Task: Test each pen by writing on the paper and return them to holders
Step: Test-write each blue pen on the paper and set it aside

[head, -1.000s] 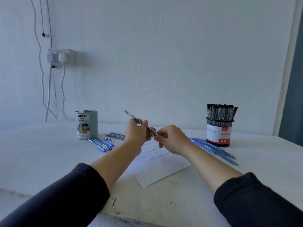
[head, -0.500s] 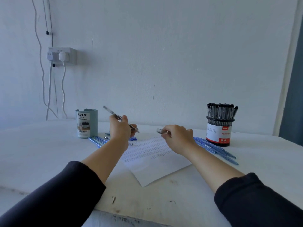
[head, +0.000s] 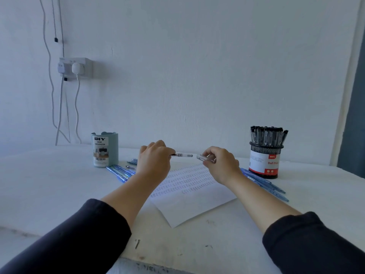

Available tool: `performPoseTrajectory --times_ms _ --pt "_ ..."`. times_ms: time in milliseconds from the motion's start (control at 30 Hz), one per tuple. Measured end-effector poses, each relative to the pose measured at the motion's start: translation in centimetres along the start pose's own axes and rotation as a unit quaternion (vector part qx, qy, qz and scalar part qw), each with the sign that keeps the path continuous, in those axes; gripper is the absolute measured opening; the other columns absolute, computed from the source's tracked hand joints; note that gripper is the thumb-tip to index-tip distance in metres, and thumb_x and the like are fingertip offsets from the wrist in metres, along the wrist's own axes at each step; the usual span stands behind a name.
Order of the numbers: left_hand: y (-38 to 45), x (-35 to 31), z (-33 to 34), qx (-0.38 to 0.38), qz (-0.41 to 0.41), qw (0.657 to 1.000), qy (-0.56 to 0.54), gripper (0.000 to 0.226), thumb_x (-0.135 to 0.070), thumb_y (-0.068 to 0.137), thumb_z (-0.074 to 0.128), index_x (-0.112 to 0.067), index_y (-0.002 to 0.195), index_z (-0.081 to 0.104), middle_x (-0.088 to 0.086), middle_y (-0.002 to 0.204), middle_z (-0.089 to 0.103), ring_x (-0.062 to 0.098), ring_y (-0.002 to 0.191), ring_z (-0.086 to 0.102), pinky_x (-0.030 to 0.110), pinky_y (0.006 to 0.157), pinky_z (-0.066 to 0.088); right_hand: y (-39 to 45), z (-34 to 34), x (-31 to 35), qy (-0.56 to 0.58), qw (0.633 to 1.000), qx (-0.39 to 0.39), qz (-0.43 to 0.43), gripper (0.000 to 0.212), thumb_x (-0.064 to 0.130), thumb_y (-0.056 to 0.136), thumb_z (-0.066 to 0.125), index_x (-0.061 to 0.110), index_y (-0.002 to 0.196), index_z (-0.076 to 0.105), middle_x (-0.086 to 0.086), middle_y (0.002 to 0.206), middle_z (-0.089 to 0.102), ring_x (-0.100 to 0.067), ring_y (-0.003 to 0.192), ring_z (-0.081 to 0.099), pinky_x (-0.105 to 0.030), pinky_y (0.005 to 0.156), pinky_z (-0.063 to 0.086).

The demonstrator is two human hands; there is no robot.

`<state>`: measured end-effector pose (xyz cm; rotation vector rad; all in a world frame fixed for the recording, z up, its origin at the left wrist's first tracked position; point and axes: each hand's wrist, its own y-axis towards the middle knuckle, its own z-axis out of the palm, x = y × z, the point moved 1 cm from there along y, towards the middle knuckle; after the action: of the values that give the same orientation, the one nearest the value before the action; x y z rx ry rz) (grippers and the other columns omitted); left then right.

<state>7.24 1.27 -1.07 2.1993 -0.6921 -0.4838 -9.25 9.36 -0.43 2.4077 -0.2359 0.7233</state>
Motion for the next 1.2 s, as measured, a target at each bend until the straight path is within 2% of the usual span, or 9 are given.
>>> performPoseTrajectory --times_ms 133,300,467,633,733,833,933,1100,1200 --pt "-0.1 -0.2 0.0 -0.001 0.008 1.0 0.018 0.031 -0.007 0.096 0.048 -0.022 0.111 0.07 0.0 0.103 0.06 0.021 0.094 0.053 0.028 0.078 0.026 0.0 0.1 0.1 0.004 1.0 0.002 -0.008 0.009 0.017 0.091 0.06 0.026 0.091 0.057 0.009 0.088 0.056 -0.015 0.084 0.05 -0.033 0.084 0.028" --pt "-0.1 -0.3 0.0 0.003 0.021 1.0 0.021 0.033 -0.007 0.096 0.047 -0.024 0.114 0.069 0.0 0.103 0.06 0.02 0.094 0.053 0.028 0.078 0.024 -0.2 0.0 0.2 0.01 1.0 0.007 -0.017 0.008 0.017 0.092 0.058 0.024 0.093 0.061 0.009 0.088 0.057 -0.015 0.086 0.051 -0.032 0.083 0.027" --pt "-0.2 -0.6 -0.1 0.006 0.041 0.999 0.017 0.033 -0.008 0.096 0.046 -0.024 0.114 0.069 -0.001 0.101 0.059 0.02 0.092 0.051 0.028 0.077 0.023 -0.2 0.1 0.4 0.012 1.0 0.011 -0.024 0.012 0.019 0.091 0.059 0.03 0.086 0.058 0.009 0.087 0.058 -0.014 0.085 0.052 -0.032 0.083 0.027" --pt "-0.4 -0.9 -0.1 0.002 0.069 0.998 -0.013 0.029 -0.01 0.095 0.052 -0.015 0.121 0.063 0.004 0.103 0.065 0.025 0.096 0.055 0.032 0.082 0.031 0.0 0.5 0.4 0.03 0.999 0.021 -0.032 0.015 0.018 0.088 0.064 0.031 0.083 0.061 0.011 0.081 0.058 -0.014 0.083 0.053 -0.037 0.09 0.037" --pt "-0.3 -1.0 -0.4 0.002 0.088 0.995 -0.045 0.018 -0.008 0.09 0.06 -0.008 0.105 0.071 0.008 0.094 0.068 0.028 0.089 0.059 0.03 0.075 0.033 -0.1 0.4 0.5 0.075 0.996 0.017 -0.037 0.011 0.013 0.083 0.069 0.022 0.089 0.072 0.013 0.074 0.058 -0.014 0.081 0.054 -0.039 0.09 0.044" --pt "-0.1 -0.8 -0.5 -0.001 0.129 0.991 -0.032 0.008 0.002 0.076 0.074 -0.005 0.079 0.074 0.008 0.07 0.066 0.029 0.064 0.059 0.029 0.062 0.033 -0.1 0.3 0.4 0.091 0.995 0.026 -0.037 0.013 0.011 0.082 0.071 0.013 0.095 0.074 0.012 0.073 0.059 -0.013 0.08 0.056 -0.035 0.087 0.045" --pt "0.0 -0.8 -0.3 -0.022 0.157 0.987 -0.021 0.023 0.009 0.052 0.086 -0.007 0.06 0.07 0.003 0.052 0.056 0.024 0.044 0.052 0.026 0.048 0.034 0.0 0.3 0.4 0.093 0.995 0.029 -0.037 0.012 0.01 0.082 0.071 0.011 0.094 0.074 0.014 0.069 0.058 -0.013 0.076 0.056 -0.03 0.08 0.044" --pt "-0.1 -1.3 -0.2 -0.02 0.184 0.983 -0.003 0.028 0.009 0.046 0.087 -0.008 0.054 0.066 0.001 0.048 0.051 0.022 0.042 0.047 0.023 0.046 0.031 0.2 0.1 -0.1 0.102 0.993 0.052 -0.022 0.008 0.008 0.081 0.072 0.013 0.087 0.073 0.01 0.07 0.061 -0.013 0.073 0.057 -0.028 0.073 0.045" --pt "-0.1 -1.1 -0.1 -0.044 0.183 0.982 0.012 0.029 0.01 0.048 0.086 -0.009 0.054 0.064 0.0 0.051 0.052 0.021 0.046 0.049 0.025 0.046 0.033 0.1 0.1 -0.1 0.12 0.99 0.07 -0.025 0.008 0.007 0.082 0.07 0.015 0.084 0.071 0.008 0.071 0.062 -0.012 0.071 0.056 -0.024 0.07 0.043"
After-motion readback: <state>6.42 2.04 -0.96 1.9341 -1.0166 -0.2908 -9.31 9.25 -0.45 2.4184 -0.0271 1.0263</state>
